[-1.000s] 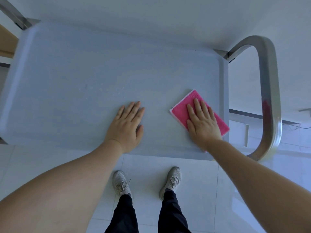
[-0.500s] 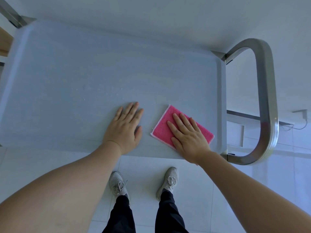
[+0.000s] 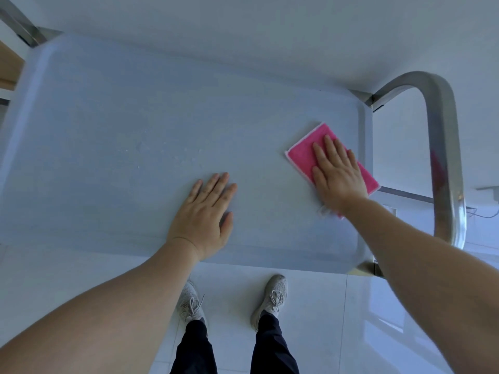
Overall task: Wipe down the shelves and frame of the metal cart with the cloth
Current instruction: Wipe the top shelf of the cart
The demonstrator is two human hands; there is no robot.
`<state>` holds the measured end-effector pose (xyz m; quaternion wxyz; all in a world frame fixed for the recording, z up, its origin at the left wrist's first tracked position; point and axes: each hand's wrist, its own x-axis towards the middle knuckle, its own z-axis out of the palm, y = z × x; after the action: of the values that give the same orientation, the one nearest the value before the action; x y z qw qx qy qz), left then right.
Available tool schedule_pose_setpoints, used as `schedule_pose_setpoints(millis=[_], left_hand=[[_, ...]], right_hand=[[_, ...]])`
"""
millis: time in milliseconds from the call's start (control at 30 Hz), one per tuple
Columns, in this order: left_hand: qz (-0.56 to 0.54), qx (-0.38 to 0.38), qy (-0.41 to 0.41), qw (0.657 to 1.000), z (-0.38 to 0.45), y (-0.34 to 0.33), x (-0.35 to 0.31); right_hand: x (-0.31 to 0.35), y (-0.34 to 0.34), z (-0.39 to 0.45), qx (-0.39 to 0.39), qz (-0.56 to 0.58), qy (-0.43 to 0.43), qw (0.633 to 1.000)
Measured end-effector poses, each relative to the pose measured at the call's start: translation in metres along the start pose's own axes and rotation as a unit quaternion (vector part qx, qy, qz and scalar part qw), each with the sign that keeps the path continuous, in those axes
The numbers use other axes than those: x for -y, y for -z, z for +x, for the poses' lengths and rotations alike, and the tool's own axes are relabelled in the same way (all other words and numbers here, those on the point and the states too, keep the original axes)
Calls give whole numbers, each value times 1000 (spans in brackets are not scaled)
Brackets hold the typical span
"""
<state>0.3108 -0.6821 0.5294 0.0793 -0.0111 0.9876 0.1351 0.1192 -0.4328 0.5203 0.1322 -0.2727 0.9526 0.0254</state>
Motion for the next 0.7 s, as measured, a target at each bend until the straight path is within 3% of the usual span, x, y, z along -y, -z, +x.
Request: schedule_pose_setpoints(millis=[333, 700], left_hand=[[-8, -8, 1, 1000, -1, -1, 3], [-5, 0, 8, 1000, -1, -1, 2]], right_hand=[[-22, 23, 76, -22, 14, -70, 997], [2, 29, 96, -33, 26, -59, 997]])
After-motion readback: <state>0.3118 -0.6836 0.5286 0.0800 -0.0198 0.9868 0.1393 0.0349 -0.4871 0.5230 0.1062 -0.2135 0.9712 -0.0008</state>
